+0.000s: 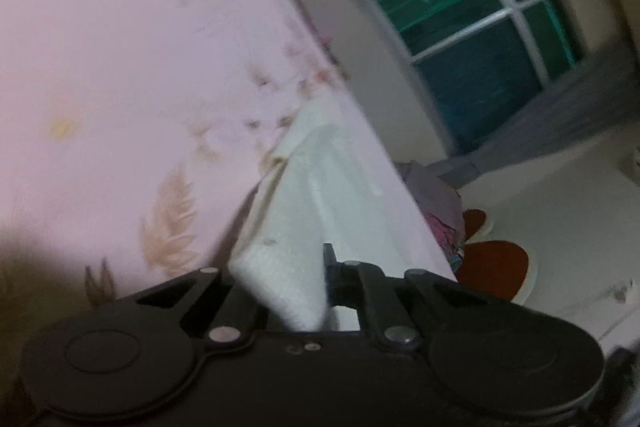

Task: Fold small clothes

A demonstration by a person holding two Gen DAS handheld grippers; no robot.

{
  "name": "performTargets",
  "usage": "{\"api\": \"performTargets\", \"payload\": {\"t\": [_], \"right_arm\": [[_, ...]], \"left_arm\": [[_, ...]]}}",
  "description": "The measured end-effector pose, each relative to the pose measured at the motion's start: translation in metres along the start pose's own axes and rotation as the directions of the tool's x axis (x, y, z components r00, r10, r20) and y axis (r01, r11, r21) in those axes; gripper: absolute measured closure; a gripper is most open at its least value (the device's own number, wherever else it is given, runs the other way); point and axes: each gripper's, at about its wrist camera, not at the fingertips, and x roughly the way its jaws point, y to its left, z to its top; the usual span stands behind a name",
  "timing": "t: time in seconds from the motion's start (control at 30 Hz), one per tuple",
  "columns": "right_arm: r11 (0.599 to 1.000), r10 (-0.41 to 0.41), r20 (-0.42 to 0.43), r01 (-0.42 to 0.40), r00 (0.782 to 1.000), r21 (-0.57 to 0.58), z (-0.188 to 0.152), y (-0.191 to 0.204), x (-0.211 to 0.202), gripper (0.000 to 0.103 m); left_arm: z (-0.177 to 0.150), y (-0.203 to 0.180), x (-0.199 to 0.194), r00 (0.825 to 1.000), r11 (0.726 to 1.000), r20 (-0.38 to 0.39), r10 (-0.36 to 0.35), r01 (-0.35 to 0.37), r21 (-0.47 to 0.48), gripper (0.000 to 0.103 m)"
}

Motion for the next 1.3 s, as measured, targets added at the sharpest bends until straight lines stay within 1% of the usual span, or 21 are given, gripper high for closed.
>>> {"api": "performTargets", "payload": {"t": [0.03, 0.07, 0.1, 0.2, 0.27, 0.33, 0.4, 0.5, 0.63, 0.8, 0.9, 0.93, 0.97, 1.0, 1.03, 1.07, 1.1, 1.17, 1.23, 1.27, 1.3], "right_arm": [[1.000, -0.005, 0.003, 0.005, 1.000, -0.004, -0.001, 0.000, 0.002, 0.100], [1.000, -0.018, -0.010, 0.018, 1.000, -0.012, -0.003, 0.000, 0.008, 0.100], [0.999, -0.044, -0.047, 0.044, 0.998, -0.014, -0.007, -0.002, 0.018, 0.103], [0.999, -0.040, -0.034, 0.041, 0.999, 0.017, -0.011, -0.006, 0.028, 0.103], [0.999, -0.026, -0.038, 0.028, 0.999, 0.037, -0.011, -0.011, 0.029, 0.103], [0.998, 0.000, -0.039, 0.002, 0.999, 0.065, -0.012, -0.019, 0.031, 0.103], [0.998, 0.016, -0.044, -0.013, 0.999, 0.055, -0.011, -0.022, 0.032, 0.103], [0.997, 0.055, -0.049, -0.052, 0.997, 0.065, -0.005, -0.026, 0.029, 0.103], [0.976, 0.095, 0.048, -0.102, 0.994, 0.193, 0.003, -0.072, -0.014, 0.103], [0.961, 0.023, 0.134, -0.059, 0.991, 0.270, 0.006, -0.154, -0.070, 0.103], [0.951, -0.033, 0.162, -0.019, 0.986, 0.307, 0.005, -0.202, -0.105, 0.103], [0.948, -0.040, 0.161, -0.013, 0.986, 0.317, 0.006, -0.213, -0.111, 0.103], [0.944, -0.037, 0.158, -0.017, 0.987, 0.329, 0.005, -0.225, -0.117, 0.103], [0.940, -0.032, 0.155, -0.023, 0.987, 0.341, 0.004, -0.234, -0.122, 0.103], [0.936, -0.028, 0.150, -0.027, 0.988, 0.352, 0.002, -0.241, -0.124, 0.103], [0.931, -0.027, 0.145, -0.028, 0.989, 0.364, 0.002, -0.246, -0.126, 0.100], [0.925, -0.022, 0.141, -0.033, 0.990, 0.378, 0.001, -0.251, -0.127, 0.074], [0.922, 0.002, 0.171, -0.068, 0.985, 0.382, 0.000, -0.255, -0.134, 0.036], [0.922, 0.062, 0.179, -0.126, 0.982, 0.367, 0.002, -0.250, -0.136, 0.037], [0.919, 0.107, 0.173, -0.163, 0.979, 0.359, 0.002, -0.246, -0.135, 0.039], [0.916, 0.143, 0.173, -0.197, 0.974, 0.350, 0.004, -0.239, -0.133, 0.054]], "left_arm": [[0.000, -0.003, -0.001, 1.000, 1.000, 0.012, 0.016, -0.016, 0.014, 0.088], [0.000, -0.002, 0.000, 0.999, 0.999, 0.026, 0.048, -0.048, 0.015, 0.070], [0.000, 0.000, 0.000, 0.997, 0.998, 0.031, 0.064, -0.064, 0.002, 0.069], [0.007, 0.002, 0.005, 0.997, 0.997, 0.025, 0.074, -0.074, -0.007, 0.074], [0.010, -0.002, 0.009, 0.996, 0.996, 0.012, 0.088, -0.088, 0.003, 0.098], [0.013, -0.011, 0.004, 0.993, 0.993, 0.028, 0.110, -0.111, 0.038, 0.096], [0.013, -0.034, -0.005, 0.994, 0.982, 0.048, 0.099, -0.105, 0.159, 0.096], [0.008, -0.088, -0.006, 0.996, 0.930, 0.004, 0.084, -0.080, 0.359, 0.096], [-0.022, -0.159, 0.004, 0.992, 0.810, -0.077, 0.099, -0.035, 0.586, 0.096], [-0.079, -0.220, 0.021, 0.977, 0.713, -0.183, 0.107, 0.053, 0.699, 0.096], [-0.122, -0.239, 0.043, 0.947, 0.692, -0.293, 0.132, 0.123, 0.711, 0.087], [-0.139, -0.242, 0.056, 0.923, 0.697, -0.354, 0.150, 0.156, 0.700, 0.069], [-0.157, -0.241, 0.067, 0.887, 0.697, -0.433, 0.159, 0.210, 0.686, 0.042], [-0.172, -0.241, 0.075, 0.844, 0.687, -0.502, 0.187, 0.253, 0.681, 0.035], [-0.180, -0.241, 0.075, 0.837, 0.682, -0.503, 0.216, 0.240, 0.691, 0.043], [-0.177, -0.240, 0.067, 0.854, 0.687, -0.481, 0.199, 0.228, 0.690, 0.046], [-0.167, -0.236, 0.055, 0.871, 0.703, -0.468, 0.150, 0.239, 0.670, 0.046], [-0.138, -0.225, 0.035, 0.910, 0.738, -0.402, 0.104, 0.200, 0.644, 0.049], [-0.102, -0.210, 0.025, 0.953, 0.751, -0.275, 0.126, 0.089, 0.655, 0.050], [-0.089, -0.204, 0.023, 0.962, 0.758, -0.230, 0.147, 0.040, 0.650, 0.051], [-0.075, -0.195, 0.023, 0.966, 0.776, -0.202, 0.163, 0.001, 0.631, 0.051]]}}
